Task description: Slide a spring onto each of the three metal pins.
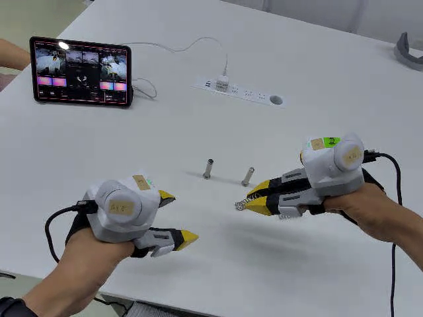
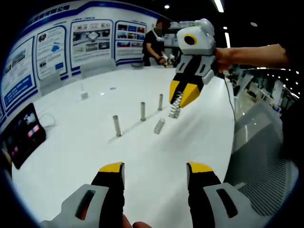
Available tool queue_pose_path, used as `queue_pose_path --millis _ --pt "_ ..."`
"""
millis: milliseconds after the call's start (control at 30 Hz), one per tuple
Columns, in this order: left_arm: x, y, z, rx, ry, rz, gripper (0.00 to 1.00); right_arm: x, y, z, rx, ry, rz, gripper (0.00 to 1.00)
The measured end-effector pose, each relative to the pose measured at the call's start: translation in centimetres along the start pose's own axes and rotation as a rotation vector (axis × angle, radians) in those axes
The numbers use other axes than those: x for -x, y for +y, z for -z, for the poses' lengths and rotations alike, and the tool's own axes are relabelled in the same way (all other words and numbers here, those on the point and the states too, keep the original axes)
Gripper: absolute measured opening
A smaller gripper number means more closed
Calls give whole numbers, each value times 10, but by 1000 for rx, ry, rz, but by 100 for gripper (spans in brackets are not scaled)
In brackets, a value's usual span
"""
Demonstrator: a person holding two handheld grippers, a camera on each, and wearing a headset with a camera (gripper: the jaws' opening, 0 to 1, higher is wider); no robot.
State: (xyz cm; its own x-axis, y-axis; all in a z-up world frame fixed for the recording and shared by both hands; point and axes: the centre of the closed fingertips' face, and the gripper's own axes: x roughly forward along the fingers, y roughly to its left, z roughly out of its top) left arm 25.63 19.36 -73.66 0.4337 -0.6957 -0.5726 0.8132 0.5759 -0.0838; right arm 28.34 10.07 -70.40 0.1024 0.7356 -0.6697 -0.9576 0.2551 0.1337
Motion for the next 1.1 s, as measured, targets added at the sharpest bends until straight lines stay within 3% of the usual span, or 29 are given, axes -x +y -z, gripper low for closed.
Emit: queue_pose_path --millis 200,467,1100 --pt "8 11 7 34 2 -37 59 -9 -14 -10 34 16 7 12" --pt "13 19 7 77 -14 -68 64 -17 -30 -16 73 48 8 12" --pt "28 33 15 109 -9 -105 70 -30 -73 -34 148 105 44 12"
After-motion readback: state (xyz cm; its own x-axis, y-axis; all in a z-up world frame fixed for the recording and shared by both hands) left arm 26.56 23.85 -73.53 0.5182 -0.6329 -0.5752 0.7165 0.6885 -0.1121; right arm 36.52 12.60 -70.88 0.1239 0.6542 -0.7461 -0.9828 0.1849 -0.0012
